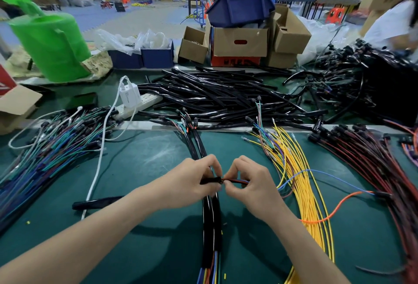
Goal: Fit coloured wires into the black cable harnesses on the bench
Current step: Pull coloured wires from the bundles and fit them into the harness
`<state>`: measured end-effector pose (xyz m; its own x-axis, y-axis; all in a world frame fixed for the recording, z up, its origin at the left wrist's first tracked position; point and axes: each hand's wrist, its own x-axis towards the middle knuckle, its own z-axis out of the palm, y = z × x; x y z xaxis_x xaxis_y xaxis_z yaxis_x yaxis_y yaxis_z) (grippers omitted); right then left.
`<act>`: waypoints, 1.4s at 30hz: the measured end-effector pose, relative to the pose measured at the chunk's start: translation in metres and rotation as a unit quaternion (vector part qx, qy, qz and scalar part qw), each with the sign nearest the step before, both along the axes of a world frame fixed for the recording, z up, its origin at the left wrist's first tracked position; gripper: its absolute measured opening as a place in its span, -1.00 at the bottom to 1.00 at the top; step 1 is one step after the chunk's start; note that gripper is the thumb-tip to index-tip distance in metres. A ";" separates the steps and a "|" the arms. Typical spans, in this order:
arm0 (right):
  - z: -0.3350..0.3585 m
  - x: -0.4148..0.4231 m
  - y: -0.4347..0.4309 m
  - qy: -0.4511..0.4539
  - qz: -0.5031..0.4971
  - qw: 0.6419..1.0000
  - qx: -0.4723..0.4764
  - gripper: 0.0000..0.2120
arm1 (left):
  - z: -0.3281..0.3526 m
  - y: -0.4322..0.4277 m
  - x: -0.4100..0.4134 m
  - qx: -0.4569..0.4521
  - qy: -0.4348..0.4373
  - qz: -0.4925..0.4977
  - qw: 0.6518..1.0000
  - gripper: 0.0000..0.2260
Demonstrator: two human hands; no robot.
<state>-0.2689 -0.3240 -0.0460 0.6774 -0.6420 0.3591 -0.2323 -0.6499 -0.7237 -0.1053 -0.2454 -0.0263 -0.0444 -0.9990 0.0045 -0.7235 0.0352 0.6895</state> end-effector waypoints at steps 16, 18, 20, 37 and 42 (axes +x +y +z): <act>-0.002 0.002 0.006 -0.064 0.031 0.995 0.074 -0.98 | 0.002 0.005 0.003 -0.027 0.022 -0.026 0.999 -0.77; -0.002 0.003 0.009 -0.083 0.042 0.990 0.102 -0.94 | 0.003 0.004 0.000 -0.015 0.029 -0.028 0.999 -0.76; -0.003 0.004 0.012 -0.096 0.052 0.986 0.124 -0.89 | 0.007 0.003 -0.006 -0.008 0.008 -0.046 0.999 -0.74; 0.017 0.004 -0.003 0.200 -0.059 0.932 -0.297 -0.40 | 0.055 0.008 0.023 0.027 -0.370 -0.086 0.925 -0.80; 0.046 0.041 -0.002 0.088 -0.048 0.943 -0.318 -0.70 | 0.063 0.001 0.010 -0.027 -0.394 -0.085 0.915 -0.81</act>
